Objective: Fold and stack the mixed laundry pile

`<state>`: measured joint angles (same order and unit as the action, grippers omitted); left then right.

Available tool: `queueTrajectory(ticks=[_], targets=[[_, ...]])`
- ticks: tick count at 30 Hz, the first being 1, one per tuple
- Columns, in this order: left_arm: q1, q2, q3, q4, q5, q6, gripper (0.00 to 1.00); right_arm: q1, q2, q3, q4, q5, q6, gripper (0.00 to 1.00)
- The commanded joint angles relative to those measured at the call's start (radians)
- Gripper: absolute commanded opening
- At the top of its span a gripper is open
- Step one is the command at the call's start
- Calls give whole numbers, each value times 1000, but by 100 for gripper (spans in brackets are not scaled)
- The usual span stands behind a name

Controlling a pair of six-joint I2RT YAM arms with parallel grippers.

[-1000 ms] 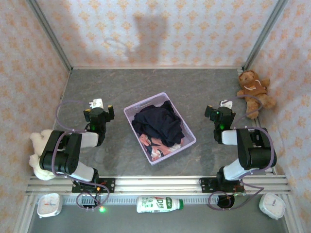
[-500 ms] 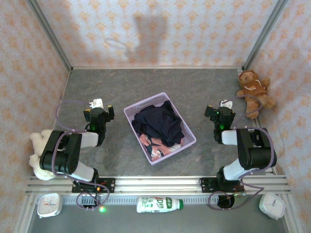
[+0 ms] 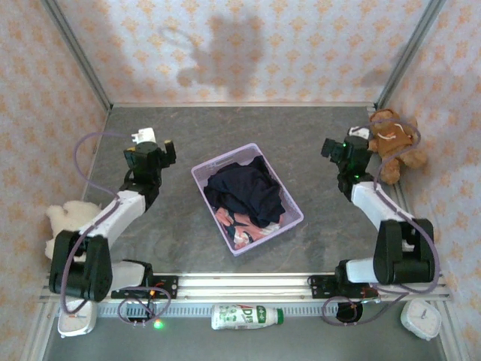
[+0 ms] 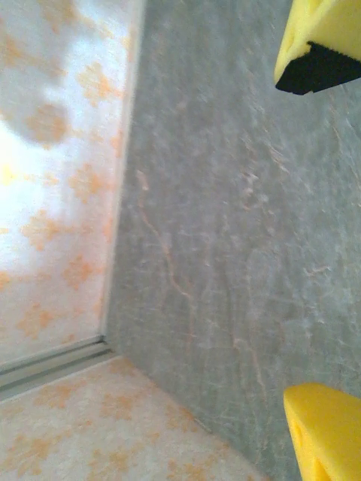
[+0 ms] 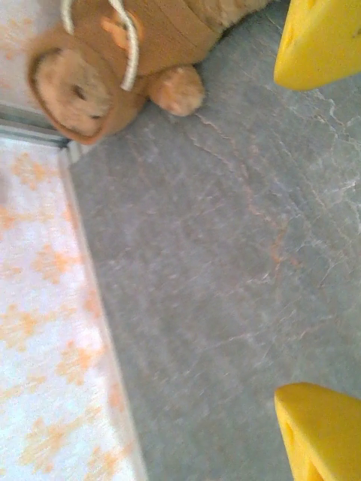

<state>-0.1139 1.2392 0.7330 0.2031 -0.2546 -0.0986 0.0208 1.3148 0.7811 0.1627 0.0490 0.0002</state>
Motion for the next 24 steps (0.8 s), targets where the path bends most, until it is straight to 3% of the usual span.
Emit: queueTrajectory(ticks=[1,4,7,9,13,18,21,24], targets=[[-34,-60,79,-286,-65,-135,100,2,-80,71,-294,-33,116,99],[-72,-113,103,-381,-71,-230,100,-4,-91,213,-596,89,447,100],[-91,-165,109,-490,-38,-398,100,-10,-71,311,-780,-78,443,98],[-92,-188,113,-564,11,-503,100,-8,-79,324,-863,-160,478,92],[-112,-212,111,-656,119,-609,100,12,-126,290,-1041,-242,546,87],[-153,-210,112,-688,178,-660,100,106,-276,180,-1176,-351,586,87],[-181,-189,121,-699,180,-683,100,187,-365,100,-1179,-437,648,88],[-209,-168,124,-689,173,-705,100,285,-409,29,-1166,-447,690,86]])
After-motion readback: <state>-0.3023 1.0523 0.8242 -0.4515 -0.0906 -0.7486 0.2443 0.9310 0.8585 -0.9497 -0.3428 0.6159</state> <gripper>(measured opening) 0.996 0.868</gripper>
